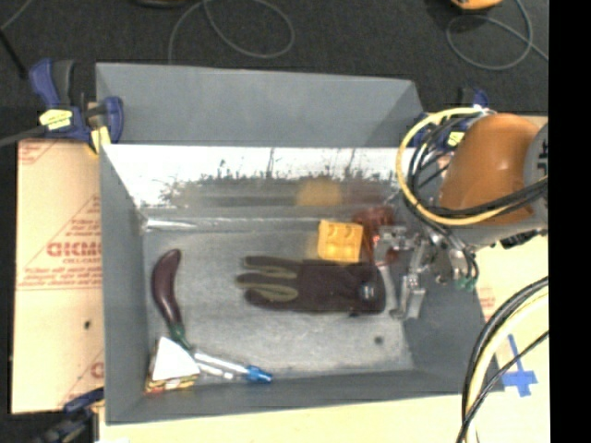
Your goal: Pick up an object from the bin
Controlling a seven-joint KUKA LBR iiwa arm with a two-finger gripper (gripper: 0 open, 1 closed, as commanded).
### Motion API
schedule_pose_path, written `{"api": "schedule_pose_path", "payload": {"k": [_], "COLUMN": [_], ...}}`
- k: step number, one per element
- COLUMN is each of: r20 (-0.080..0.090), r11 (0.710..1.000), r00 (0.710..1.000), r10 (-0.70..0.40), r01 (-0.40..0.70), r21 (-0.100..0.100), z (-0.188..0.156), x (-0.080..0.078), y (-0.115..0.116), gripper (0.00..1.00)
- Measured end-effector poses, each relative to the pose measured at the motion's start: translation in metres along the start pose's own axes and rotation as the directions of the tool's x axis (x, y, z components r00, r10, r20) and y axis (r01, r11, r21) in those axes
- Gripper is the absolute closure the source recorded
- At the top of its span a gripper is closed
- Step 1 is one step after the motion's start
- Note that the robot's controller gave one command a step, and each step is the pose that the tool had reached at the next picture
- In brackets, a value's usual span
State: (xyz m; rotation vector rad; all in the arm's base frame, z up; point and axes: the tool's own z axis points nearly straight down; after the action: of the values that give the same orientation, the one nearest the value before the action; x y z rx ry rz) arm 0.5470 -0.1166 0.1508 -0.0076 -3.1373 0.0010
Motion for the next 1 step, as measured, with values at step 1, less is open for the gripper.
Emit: {"api": "schedule_pose_path", "payload": {"k": [1], "r20": [0.008], "r11": [1.000], "r00": [1.000], "r10": [-0.003], "r01": [0.003], "r21": [0.001], "z": [-0.0047], "x": [-0.0015], "y": [0.0003], "gripper": [0.00]}}
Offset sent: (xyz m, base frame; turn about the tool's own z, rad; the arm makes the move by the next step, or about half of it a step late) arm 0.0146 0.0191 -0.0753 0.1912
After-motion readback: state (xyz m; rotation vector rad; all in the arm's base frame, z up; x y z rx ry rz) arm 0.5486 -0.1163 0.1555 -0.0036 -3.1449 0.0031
